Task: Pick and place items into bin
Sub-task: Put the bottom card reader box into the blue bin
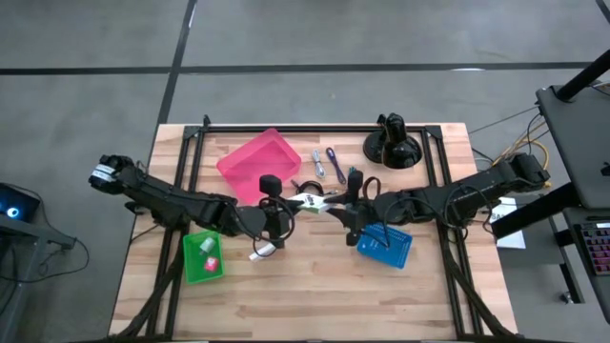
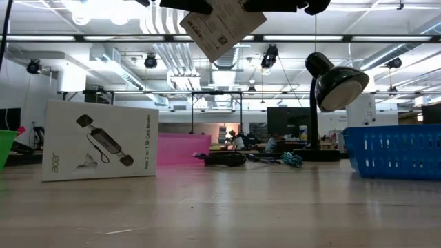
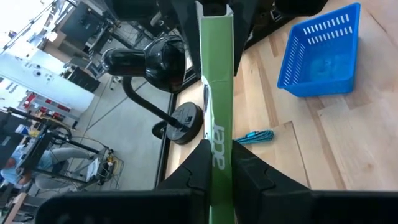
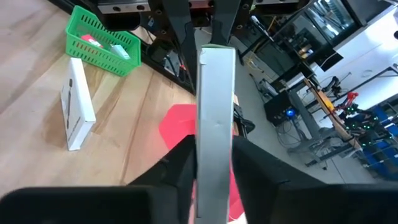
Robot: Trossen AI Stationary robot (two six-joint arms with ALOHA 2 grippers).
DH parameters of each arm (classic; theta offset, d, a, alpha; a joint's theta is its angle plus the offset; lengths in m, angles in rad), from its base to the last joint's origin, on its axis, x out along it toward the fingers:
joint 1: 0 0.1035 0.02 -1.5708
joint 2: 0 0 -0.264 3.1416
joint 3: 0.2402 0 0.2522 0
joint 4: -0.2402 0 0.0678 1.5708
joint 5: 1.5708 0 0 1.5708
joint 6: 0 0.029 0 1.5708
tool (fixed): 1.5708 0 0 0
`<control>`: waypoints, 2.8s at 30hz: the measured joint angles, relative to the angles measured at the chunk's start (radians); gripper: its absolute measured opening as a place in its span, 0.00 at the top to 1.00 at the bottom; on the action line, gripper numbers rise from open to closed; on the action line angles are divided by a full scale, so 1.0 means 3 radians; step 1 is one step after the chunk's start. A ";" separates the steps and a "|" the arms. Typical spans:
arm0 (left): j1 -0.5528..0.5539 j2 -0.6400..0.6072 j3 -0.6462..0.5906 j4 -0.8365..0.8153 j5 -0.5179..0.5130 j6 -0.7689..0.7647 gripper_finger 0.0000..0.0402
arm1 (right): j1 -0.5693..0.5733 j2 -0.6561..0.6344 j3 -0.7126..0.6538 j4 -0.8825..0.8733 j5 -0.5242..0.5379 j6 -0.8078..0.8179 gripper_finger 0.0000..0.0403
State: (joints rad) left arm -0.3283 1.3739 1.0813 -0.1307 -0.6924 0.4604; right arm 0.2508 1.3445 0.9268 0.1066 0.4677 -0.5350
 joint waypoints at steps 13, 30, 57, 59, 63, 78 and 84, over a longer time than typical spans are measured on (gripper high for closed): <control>0.0000 -0.0006 0.0000 -0.0036 0.0016 -0.0012 0.67 | -0.0001 0.0000 0.0218 -0.0458 0.0015 0.0237 0.90; 0.0005 -0.0937 -0.0831 0.0302 0.0252 -0.0368 0.65 | 0.0000 -0.0001 0.0829 -0.1942 0.0374 0.1470 0.90; 0.0000 -0.1381 -0.2751 0.3297 0.0267 -0.0281 0.65 | 0.0614 -0.0003 0.1422 -0.4231 0.0161 0.3926 0.90; 0.0000 -0.1380 -0.2726 0.3327 0.0269 -0.0279 0.65 | 0.0699 -0.0003 0.1416 -0.4394 0.0084 0.3840 0.90; 0.0000 -0.1349 -0.2734 0.3300 0.0270 -0.0285 0.65 | 0.0887 -0.0003 0.1386 -0.4699 0.0059 0.3767 0.90; 0.0001 -0.1338 -0.2729 0.3348 0.0278 -0.0291 0.65 | 0.1523 -0.0003 0.1331 -0.4790 0.0038 0.2174 0.90; 0.0004 -0.1338 -0.2729 0.3347 0.0279 -0.0285 0.65 | 0.1520 -0.0003 0.1325 -0.4655 -0.0170 0.1596 0.90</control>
State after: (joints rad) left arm -0.3271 0.9726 0.2626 0.8734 -0.6086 0.3750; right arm 0.7067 1.3435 1.3244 -1.2900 0.4166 -0.0563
